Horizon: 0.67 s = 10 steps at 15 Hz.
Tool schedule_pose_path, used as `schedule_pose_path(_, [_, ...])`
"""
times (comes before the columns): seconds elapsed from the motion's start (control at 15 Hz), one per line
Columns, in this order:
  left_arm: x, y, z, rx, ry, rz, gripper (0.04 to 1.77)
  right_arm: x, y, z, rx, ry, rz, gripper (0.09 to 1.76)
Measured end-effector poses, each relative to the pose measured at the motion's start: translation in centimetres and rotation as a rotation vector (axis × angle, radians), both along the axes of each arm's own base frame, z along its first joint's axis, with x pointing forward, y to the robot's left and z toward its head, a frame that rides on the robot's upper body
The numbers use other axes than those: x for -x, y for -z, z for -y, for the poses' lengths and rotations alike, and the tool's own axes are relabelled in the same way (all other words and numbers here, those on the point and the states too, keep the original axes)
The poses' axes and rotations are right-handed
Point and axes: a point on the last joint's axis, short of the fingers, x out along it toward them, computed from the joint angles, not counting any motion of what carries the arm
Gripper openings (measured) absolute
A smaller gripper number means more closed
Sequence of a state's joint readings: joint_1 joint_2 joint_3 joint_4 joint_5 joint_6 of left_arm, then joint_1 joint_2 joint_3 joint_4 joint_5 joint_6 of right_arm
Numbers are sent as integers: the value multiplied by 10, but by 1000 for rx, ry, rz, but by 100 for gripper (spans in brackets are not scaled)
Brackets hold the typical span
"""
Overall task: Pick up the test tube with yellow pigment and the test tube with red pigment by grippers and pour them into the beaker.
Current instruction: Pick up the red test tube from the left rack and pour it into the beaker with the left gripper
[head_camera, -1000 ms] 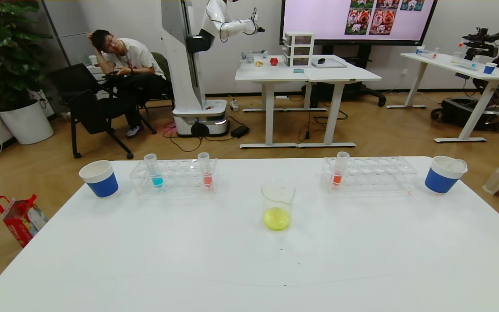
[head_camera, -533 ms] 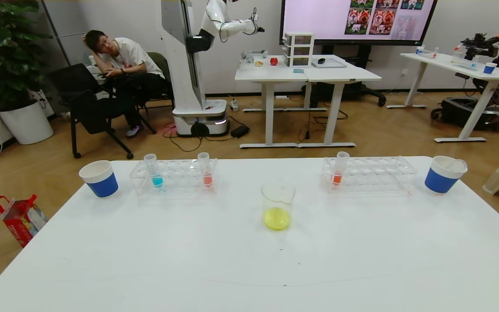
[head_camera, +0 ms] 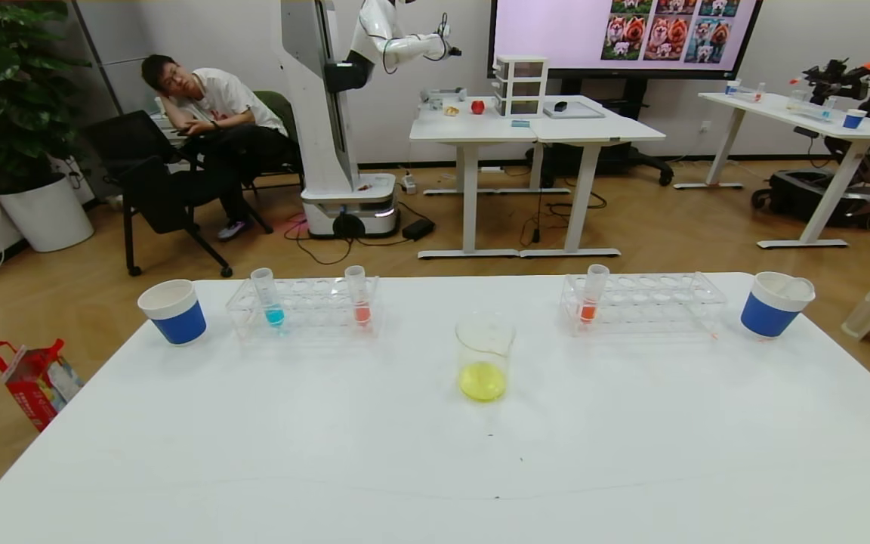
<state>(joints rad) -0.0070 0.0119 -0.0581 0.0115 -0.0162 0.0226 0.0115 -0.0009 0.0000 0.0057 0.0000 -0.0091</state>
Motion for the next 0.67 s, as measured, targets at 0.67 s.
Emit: schedule_pose_path(0.67, [-113, -141, 3, 12, 30, 1, 175, 0, 0, 0, 0, 0, 0, 174])
